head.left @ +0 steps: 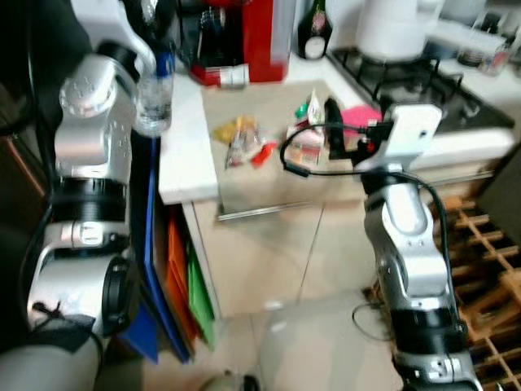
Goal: Restocking fridge
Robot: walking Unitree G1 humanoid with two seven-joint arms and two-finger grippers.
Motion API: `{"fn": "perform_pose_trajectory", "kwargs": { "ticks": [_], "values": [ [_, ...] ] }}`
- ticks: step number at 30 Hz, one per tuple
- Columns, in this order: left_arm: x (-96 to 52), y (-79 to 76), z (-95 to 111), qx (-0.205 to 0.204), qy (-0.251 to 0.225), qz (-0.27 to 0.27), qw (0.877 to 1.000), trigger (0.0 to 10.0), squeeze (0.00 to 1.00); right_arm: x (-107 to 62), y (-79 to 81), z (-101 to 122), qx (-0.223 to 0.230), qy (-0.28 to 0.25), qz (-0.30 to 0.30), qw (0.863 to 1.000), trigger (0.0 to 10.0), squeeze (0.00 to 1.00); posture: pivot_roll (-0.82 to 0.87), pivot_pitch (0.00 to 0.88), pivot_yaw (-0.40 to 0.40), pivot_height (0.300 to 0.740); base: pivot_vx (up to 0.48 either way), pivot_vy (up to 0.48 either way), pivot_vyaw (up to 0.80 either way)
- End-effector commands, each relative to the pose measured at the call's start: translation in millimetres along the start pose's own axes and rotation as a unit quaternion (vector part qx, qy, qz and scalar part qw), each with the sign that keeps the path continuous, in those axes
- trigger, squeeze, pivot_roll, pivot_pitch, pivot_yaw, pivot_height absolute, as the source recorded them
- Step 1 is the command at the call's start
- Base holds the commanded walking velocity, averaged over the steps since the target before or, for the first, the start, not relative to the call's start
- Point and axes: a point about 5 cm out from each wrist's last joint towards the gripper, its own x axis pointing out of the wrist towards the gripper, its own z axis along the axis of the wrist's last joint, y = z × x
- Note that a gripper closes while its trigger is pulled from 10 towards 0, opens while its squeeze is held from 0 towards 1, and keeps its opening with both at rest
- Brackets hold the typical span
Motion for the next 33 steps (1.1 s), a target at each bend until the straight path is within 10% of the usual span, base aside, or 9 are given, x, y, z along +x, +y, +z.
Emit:
{"fn": "perform_pose_trajectory", "kwargs": {
  "ticks": [1, 16, 20, 33],
  "values": [
    [-0.2, -1.7, 6, 0.008, -0.014, -0.003, 1.0, 10.0, 0.0, 1.7, 1.5, 5, -0.002, -0.008, 0.006, 1.0, 10.0, 0.27, 0.02, 0.0, 0.049, 0.74, 0.0, 0.0, 0.0],
    [-36.8, -31.0, -33, -0.012, 0.042, 0.001, 0.999, 10.0, 0.0, -1.5, -1.0, -2, 0.008, 0.01, -0.003, 1.0, 10.0, 0.27, 0.02, 0.0, 0.047, 0.74, -0.144, 0.0, 0.0],
    [-66.6, -56.1, -71, -0.071, 0.116, 0.006, 0.991, 10.0, 0.0, -3.7, -24.1, -32, 0.008, 0.103, -0.062, 0.993, 10.0, 0.26, 0.03, 0.0, 0.041, 0.74, -0.393, 0.0, 0.0],
    [-81.0, -67.1, -85, -0.083, 0.15, 0.02, 0.985, 10.0, 0.0, -4.6, -25.8, -40, 0.001, 0.123, -0.059, 0.991, 10.0, 0.29, 0.02, 0.0, 0.04, 0.74, -0.213, 0.0, 0.72]
  ]
}}
